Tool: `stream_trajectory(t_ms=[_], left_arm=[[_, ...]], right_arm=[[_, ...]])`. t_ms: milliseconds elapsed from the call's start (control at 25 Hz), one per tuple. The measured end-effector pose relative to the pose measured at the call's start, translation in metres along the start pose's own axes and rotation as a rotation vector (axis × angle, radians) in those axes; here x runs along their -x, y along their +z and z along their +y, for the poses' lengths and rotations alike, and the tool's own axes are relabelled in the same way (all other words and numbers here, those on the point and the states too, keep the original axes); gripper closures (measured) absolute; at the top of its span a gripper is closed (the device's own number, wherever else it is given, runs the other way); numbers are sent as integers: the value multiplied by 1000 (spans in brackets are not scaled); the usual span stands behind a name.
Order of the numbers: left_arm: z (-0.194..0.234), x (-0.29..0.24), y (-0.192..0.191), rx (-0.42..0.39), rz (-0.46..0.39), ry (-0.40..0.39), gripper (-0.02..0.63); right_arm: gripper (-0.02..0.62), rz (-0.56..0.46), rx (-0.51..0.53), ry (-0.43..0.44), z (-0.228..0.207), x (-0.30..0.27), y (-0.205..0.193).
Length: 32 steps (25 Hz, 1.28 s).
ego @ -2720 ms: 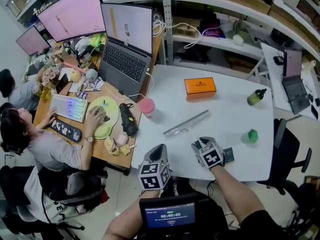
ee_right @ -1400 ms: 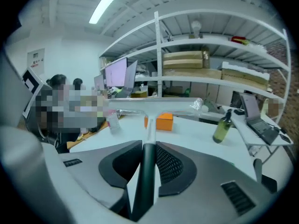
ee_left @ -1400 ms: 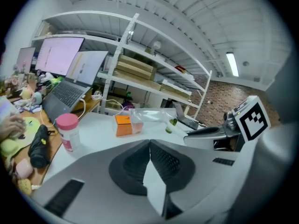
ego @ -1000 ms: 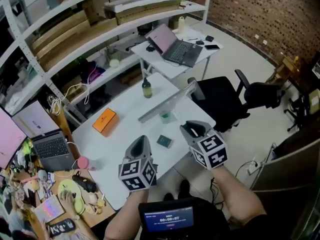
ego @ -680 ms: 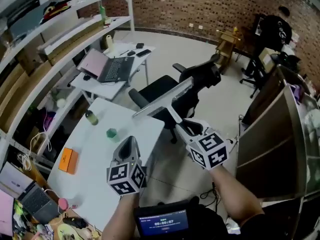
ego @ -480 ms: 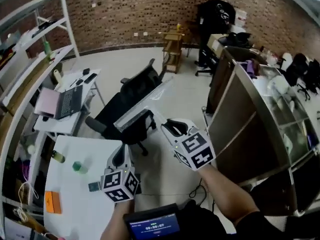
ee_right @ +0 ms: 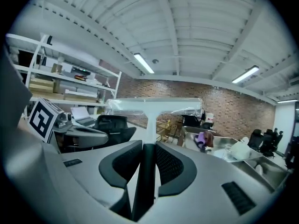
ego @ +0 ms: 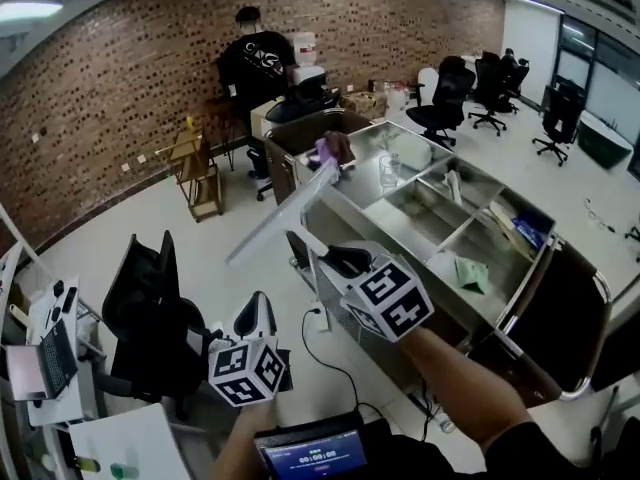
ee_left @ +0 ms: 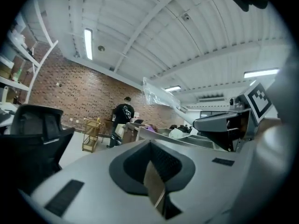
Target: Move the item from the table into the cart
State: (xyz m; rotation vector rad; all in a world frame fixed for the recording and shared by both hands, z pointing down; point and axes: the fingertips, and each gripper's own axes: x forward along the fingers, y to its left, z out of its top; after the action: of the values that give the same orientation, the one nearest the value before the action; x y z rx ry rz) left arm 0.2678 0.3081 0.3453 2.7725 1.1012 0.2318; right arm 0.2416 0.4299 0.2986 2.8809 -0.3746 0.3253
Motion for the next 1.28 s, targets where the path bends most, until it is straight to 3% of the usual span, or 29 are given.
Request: stream_trajectory(t_ms=[280,560,720,920,1280], left_arm=[[-41,-151,12,-48,35,-193,594],[-7,-284,44,-95,43,-379,594],[6,-350,47,-95,69,-458,594],[-4,-398,32,-52,111,-495,594],[-35,-419,28,-53,125,-497,594]], right_arm=[[518,31,-104,-136,-145,-46,-9],[518,56,-202,-280,-247,-128,-12],[518,107,-186,-363,-300,-143,-18],[518,243,-175,-350,-346,-164,-39],[518,298,-182,-298,-384,-146,-52]])
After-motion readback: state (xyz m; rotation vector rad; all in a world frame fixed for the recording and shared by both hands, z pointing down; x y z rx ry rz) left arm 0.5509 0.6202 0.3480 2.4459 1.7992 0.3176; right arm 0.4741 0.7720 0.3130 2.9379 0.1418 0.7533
